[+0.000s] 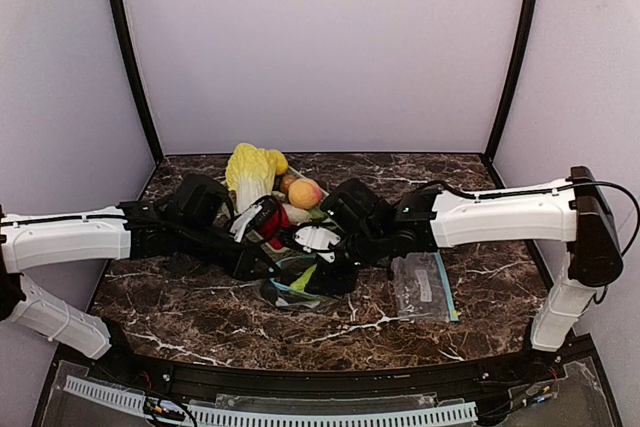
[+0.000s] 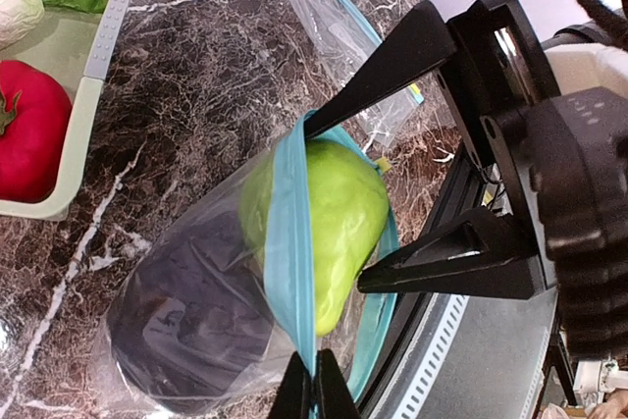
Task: Place the food in the zip-top bag and seal the zipper
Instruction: Pick up the fake fruit from the zipper food storage bag.
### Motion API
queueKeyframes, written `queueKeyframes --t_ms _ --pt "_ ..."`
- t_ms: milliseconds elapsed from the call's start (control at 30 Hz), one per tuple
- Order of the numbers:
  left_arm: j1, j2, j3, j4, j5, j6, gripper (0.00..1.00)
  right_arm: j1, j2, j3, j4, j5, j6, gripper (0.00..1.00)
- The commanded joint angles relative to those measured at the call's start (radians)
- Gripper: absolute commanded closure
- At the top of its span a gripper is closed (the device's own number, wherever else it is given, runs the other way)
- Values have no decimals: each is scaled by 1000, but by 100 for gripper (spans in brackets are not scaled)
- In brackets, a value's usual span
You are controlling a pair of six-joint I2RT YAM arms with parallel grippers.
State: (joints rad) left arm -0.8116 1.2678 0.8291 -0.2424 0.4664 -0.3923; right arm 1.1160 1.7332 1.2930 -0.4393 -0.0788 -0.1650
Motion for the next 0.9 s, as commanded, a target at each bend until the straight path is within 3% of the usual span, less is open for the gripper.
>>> queueKeyframes --t_ms 0,200,300,400,500,733,867 --pt "7 -40 -20 22 25 2 99 1 35 -32 -12 47 -32 24" --pt "9 -38 -30 43 35 -13 99 1 66 -28 -10 63 -48 18" --pt "9 -44 -43 71 38 -29 99 2 64 -24 13 58 -34 21" --pt "12 -54 -57 77 15 -49 99 2 45 -20 39 30 -2 33" --pt "29 -72 -72 31 -75 -98 99 1 -15 -26 49 -9 40 40" --pt "108 -162 -188 66 -153 -224 99 -17 -241 -73 80 -122 163 41" --pt "112 -174 -223 92 -143 -257 99 -66 -281 -80 116 -127 275 39"
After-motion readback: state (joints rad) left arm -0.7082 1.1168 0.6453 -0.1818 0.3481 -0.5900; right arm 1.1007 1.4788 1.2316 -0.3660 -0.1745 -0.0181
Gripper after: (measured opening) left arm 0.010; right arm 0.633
